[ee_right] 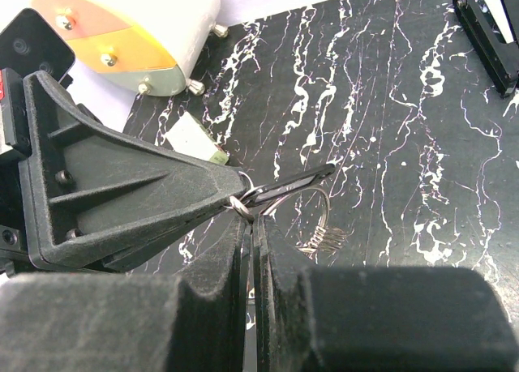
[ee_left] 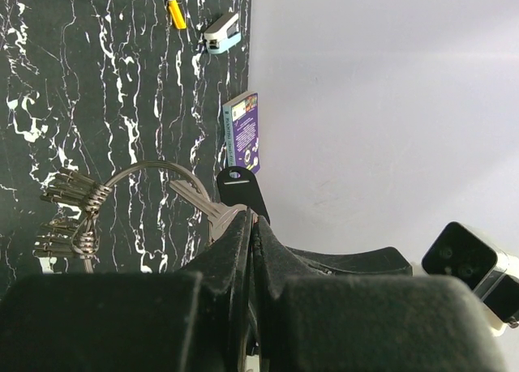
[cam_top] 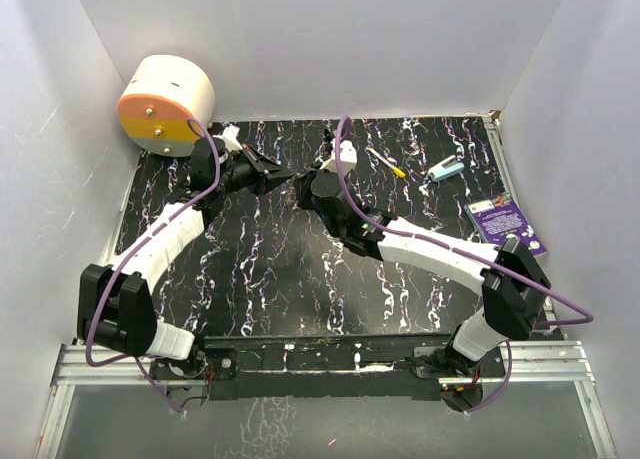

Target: Put the keys on the keyring

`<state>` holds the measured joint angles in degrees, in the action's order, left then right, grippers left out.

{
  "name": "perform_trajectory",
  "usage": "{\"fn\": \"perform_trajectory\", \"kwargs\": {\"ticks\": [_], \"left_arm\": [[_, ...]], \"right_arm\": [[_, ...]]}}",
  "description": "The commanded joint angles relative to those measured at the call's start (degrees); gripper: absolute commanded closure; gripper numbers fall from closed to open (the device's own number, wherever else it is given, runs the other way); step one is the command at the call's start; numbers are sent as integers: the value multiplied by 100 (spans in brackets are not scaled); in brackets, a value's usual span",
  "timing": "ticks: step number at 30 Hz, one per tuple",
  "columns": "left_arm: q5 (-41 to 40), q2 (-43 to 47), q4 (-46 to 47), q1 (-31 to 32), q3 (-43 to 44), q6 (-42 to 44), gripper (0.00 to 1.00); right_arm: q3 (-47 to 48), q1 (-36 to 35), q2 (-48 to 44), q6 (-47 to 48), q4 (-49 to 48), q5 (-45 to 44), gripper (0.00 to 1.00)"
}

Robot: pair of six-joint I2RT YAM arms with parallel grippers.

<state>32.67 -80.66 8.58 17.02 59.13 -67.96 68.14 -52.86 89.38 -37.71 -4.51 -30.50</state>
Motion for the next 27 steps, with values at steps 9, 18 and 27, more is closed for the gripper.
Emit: {"fn": "perform_trajectory", "kwargs": {"ticks": [9,18,27], "left_arm": [[107,323,26,121,-64,178,100],[131,338,-20,118,-112,245,100],[148,332,37,118,-61,213,100]], "right_arm": [[393,9,-34,-52,-545,-161,92],[419,4,-28,-34,-533,-175,92],[438,4,-19,-33,-479,-209,92]]}}
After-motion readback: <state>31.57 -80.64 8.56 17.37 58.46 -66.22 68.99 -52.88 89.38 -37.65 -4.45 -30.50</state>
